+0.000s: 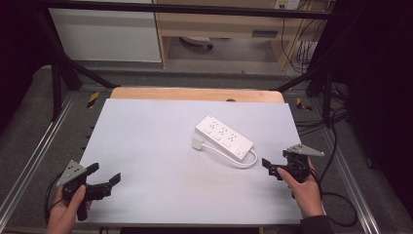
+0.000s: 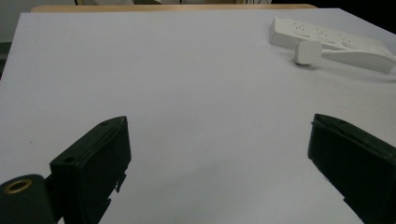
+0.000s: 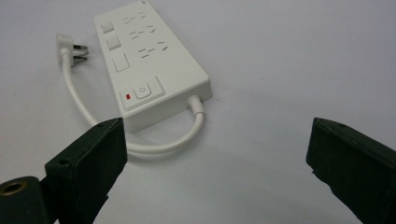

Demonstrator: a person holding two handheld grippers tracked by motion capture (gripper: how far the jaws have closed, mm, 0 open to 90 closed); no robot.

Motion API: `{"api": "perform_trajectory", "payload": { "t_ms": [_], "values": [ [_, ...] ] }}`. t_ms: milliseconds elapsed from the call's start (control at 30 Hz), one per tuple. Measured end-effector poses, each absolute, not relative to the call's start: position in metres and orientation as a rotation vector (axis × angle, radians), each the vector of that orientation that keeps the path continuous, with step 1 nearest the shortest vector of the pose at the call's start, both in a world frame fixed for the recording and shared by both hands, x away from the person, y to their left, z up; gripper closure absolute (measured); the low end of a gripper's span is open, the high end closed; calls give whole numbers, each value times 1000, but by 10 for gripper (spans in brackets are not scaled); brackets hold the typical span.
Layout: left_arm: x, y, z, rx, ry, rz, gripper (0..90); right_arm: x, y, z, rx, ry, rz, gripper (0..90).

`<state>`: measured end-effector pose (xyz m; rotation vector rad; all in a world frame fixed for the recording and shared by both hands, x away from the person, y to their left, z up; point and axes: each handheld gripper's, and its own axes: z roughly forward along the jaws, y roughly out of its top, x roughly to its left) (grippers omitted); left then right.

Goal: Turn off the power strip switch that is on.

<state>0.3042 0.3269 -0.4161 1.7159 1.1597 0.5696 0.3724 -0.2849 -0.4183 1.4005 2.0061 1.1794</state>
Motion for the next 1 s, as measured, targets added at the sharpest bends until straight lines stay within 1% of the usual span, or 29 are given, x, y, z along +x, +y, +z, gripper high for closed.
{"api": "perform_trajectory", "payload": {
  "t_ms": [33,67,100,133,167,233,267,300,367,400,467,500,533,567,633,733,800,833,867,1000],
  "values": [
    [304,327,-416,1714,1158,569,58,372,-285,-418,1395,2008,1177,86],
    [304,326,-416,1720,1157,566,58,371,-285,-416,1382,2014,1180,130],
    [304,326,-416,1720,1157,566,58,371,-285,-414,1368,2013,1175,154],
    [304,326,-416,1720,1157,569,59,370,-285,-413,1357,2012,1173,173],
    [304,327,-415,1716,1158,572,59,370,-285,-413,1357,2012,1173,173],
    [304,328,-415,1708,1162,580,60,369,-285,-409,1343,2001,1203,251],
    [304,329,-415,1706,1164,583,60,369,-285,-409,1343,2001,1203,251],
    [303,329,-415,1705,1164,581,60,370,-285,-408,1320,2008,1199,308],
    [304,329,-415,1704,1163,584,60,370,-284,-407,1304,2009,1198,388],
    [304,328,-415,1704,1165,584,60,370,-284,-407,1304,2009,1198,388],
    [304,327,-415,1711,1161,580,60,371,-283,-407,1300,2014,1195,443],
    [304,327,-415,1709,1163,585,60,372,-282,-406,1299,2017,1195,485],
    [303,328,-414,1705,1162,591,61,373,-281,-405,1272,2030,1188,555],
    [303,329,-414,1695,1166,590,61,373,-281,-405,1272,2030,1188,555],
    [303,331,-414,1690,1168,596,61,374,-277,-403,1244,2041,1196,638],
    [303,331,-414,1686,1172,597,61,375,-273,-398,1195,2054,1206,733],
    [303,331,-414,1683,1173,603,58,376,-270,-395,1163,2064,1208,775],
    [303,331,-414,1682,1173,601,58,376,-270,-395,1163,2064,1208,775],
    [303,331,-414,1683,1173,600,59,377,-269,-392,1140,2068,1208,806],
    [303,331,-414,1686,1171,600,59,378,-269,-389,1134,2073,1196,836]
  ]
}}
